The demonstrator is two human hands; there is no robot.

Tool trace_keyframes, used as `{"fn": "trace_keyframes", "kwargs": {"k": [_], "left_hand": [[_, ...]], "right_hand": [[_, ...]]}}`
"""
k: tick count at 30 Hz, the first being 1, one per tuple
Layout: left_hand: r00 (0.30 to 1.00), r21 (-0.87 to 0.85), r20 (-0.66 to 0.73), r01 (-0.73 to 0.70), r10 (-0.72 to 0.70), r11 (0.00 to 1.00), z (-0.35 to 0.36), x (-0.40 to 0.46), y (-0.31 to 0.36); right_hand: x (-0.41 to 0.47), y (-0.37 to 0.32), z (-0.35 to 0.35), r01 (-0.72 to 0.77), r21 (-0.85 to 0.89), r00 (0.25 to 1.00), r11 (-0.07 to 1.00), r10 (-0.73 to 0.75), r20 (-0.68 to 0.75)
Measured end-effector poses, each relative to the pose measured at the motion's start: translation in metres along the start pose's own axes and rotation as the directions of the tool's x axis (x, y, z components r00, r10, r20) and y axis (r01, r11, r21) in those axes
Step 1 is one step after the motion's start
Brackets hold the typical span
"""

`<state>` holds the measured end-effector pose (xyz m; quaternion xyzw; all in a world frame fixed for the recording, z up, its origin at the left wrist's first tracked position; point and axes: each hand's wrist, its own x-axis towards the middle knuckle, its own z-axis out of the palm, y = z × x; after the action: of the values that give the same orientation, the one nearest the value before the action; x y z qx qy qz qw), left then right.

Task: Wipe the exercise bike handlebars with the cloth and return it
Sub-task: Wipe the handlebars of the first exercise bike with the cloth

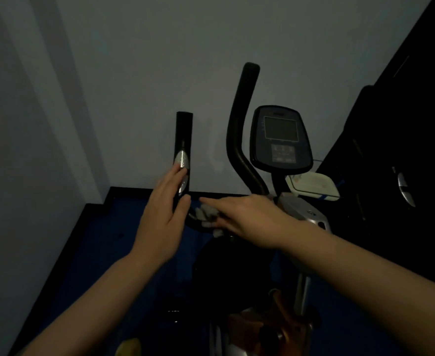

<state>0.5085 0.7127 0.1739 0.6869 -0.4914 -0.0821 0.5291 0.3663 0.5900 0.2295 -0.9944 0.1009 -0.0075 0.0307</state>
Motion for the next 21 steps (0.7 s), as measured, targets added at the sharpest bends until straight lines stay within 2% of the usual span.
{"fn": "trace_keyframes", "kwargs": {"k": [3, 5, 7, 12, 16, 19, 21], "left_hand": [[0.999, -0.018, 0.037, -0.013, 0.014, 1.0, -0.011, 0.003, -0.008], [0.997, -0.05, 0.071, -0.009, 0.013, 0.999, -0.022, 0.006, -0.012], [0.995, -0.077, 0.103, -0.005, 0.013, 0.997, -0.028, 0.01, -0.014], [0.999, -0.091, 0.053, -0.003, 0.008, 0.996, -0.029, 0.018, -0.013], [0.996, -0.101, 0.035, -0.082, 0.086, 0.991, -0.033, 0.039, -0.017], [0.989, -0.122, 0.078, -0.114, 0.124, 0.986, -0.034, 0.056, -0.025], [0.984, -0.136, 0.098, -0.138, 0.152, 0.981, -0.035, 0.068, -0.033]], "right_hand": [[-0.001, 0.009, -0.012, 0.027, 0.105, 0.998, 0.994, -0.033, 0.057], [-0.008, 0.017, -0.017, 0.022, 0.057, 0.994, 0.998, -0.027, 0.102], [0.0, 0.008, -0.017, -0.047, 0.038, 0.993, 0.998, 0.042, 0.114], [0.036, -0.023, -0.005, -0.221, 0.324, 0.975, 0.92, 0.198, 0.101], [0.011, -0.023, -0.002, -0.394, 0.205, 0.919, 0.896, 0.378, 0.114], [0.037, -0.047, 0.007, -0.483, 0.238, 0.873, 0.843, 0.483, 0.061], [0.059, -0.064, 0.011, -0.505, 0.184, 0.861, 0.844, 0.509, 0.029]]}}
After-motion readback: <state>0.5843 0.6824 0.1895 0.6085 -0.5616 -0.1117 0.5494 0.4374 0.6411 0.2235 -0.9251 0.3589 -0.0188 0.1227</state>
